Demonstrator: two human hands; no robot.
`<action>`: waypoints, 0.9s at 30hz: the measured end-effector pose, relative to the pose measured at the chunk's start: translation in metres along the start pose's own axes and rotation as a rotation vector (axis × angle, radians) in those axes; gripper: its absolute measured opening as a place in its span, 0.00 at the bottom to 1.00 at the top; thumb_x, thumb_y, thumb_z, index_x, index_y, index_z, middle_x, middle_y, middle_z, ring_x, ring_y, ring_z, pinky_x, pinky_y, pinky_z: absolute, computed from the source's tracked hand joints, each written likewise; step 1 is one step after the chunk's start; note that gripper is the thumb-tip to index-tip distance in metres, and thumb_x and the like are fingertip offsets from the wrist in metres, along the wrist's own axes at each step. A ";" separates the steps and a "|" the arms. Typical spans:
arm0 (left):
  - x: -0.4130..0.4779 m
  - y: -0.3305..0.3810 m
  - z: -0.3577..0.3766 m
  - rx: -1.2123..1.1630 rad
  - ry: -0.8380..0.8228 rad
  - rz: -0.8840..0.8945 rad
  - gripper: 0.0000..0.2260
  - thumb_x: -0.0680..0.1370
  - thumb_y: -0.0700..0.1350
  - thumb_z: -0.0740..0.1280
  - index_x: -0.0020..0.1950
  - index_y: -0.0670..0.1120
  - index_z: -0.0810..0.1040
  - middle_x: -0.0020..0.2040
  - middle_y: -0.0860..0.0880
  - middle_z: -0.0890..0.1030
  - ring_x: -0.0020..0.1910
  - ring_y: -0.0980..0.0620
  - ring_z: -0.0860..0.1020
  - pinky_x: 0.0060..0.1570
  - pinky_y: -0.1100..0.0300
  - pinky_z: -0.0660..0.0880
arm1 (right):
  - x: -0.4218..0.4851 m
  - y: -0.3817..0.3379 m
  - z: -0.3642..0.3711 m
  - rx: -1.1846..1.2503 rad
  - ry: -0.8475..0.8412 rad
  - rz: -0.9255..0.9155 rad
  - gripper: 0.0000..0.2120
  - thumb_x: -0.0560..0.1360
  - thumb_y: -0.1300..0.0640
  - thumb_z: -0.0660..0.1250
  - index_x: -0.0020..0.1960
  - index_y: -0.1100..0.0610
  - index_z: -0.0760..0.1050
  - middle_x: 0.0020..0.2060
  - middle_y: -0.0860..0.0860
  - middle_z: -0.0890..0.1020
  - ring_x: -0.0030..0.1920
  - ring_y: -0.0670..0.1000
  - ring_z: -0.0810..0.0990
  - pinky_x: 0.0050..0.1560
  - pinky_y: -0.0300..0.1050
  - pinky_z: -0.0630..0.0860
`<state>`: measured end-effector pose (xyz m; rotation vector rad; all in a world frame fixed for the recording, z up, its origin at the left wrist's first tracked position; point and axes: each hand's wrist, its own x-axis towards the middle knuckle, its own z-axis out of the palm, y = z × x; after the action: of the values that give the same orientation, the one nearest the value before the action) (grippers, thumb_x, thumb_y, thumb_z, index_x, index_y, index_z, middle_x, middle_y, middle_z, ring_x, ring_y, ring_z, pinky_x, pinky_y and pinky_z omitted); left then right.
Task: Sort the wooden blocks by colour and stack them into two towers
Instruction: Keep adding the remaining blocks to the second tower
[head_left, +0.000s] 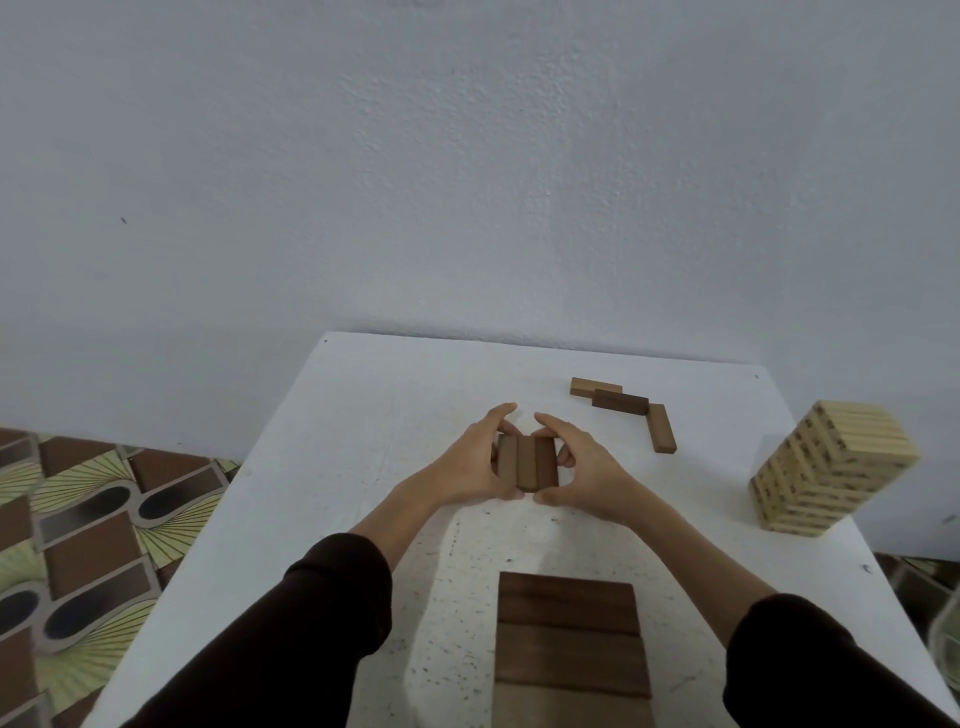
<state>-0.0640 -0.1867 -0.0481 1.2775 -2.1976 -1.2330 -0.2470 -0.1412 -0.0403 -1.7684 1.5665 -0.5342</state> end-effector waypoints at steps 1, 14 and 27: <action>-0.001 0.000 0.000 -0.004 0.004 0.000 0.46 0.66 0.40 0.78 0.76 0.50 0.53 0.61 0.52 0.69 0.44 0.59 0.73 0.39 0.75 0.70 | 0.000 0.000 0.001 0.002 0.009 0.002 0.42 0.67 0.56 0.76 0.74 0.48 0.57 0.60 0.43 0.69 0.48 0.43 0.69 0.45 0.28 0.67; -0.023 0.063 -0.036 -0.026 0.076 0.095 0.44 0.65 0.38 0.79 0.75 0.49 0.58 0.60 0.50 0.74 0.59 0.51 0.73 0.64 0.60 0.69 | -0.023 -0.050 -0.044 0.046 0.114 -0.135 0.41 0.65 0.63 0.75 0.73 0.52 0.60 0.60 0.47 0.74 0.61 0.46 0.71 0.65 0.40 0.66; -0.124 0.171 -0.074 0.064 0.201 0.321 0.45 0.66 0.41 0.78 0.76 0.52 0.56 0.58 0.53 0.76 0.57 0.57 0.74 0.56 0.65 0.72 | -0.127 -0.149 -0.098 -0.013 0.235 -0.325 0.39 0.66 0.60 0.76 0.71 0.50 0.61 0.55 0.42 0.75 0.57 0.38 0.73 0.56 0.27 0.69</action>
<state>-0.0437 -0.0844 0.1497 0.9726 -2.2012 -0.8794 -0.2380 -0.0371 0.1522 -2.0445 1.4400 -0.9183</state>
